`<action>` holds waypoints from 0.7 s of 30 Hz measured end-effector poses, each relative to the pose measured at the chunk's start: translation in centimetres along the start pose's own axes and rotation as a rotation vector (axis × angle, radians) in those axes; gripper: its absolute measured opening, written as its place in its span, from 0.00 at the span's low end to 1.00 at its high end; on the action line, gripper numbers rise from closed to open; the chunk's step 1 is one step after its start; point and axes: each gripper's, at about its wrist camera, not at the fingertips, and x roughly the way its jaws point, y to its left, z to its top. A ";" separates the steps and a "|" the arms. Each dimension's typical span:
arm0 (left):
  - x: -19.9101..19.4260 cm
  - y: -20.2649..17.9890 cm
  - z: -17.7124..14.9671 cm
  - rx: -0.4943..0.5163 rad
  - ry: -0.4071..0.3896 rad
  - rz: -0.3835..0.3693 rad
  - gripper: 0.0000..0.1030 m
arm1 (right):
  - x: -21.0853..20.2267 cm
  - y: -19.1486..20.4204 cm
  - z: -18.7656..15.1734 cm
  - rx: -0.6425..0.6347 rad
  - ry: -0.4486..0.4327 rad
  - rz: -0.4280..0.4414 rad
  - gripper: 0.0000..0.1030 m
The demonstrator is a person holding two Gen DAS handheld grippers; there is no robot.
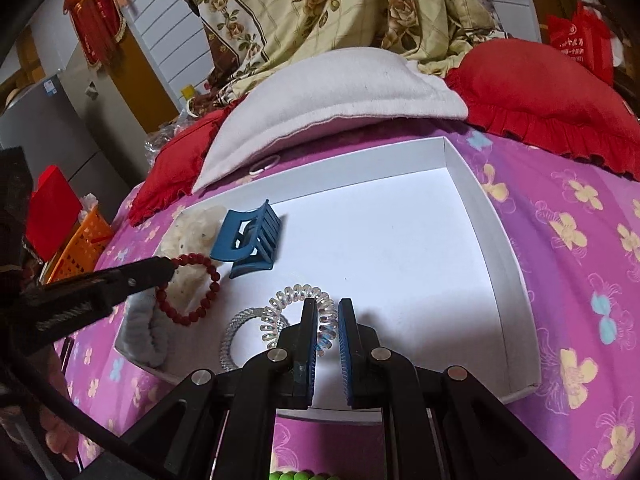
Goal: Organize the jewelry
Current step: 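Place the red bracelet in the tray with the left tool while the right tool places the gold coil, then grasp the white bead bracelet with the left tool while the right tool grasps the green bead bracelet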
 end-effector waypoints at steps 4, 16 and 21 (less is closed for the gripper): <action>0.7 1.0 0.0 -0.061 0.022 0.002 0.10 | 0.4 -0.5 -0.1 0.019 0.018 -0.011 0.16; -6.3 1.5 -2.2 -0.061 -0.066 -0.025 0.31 | -3.5 -0.5 0.5 0.043 -0.069 0.007 0.31; -10.1 2.2 -6.0 -0.052 -0.135 0.004 0.41 | -7.6 -1.4 -0.7 0.098 -0.106 0.017 0.37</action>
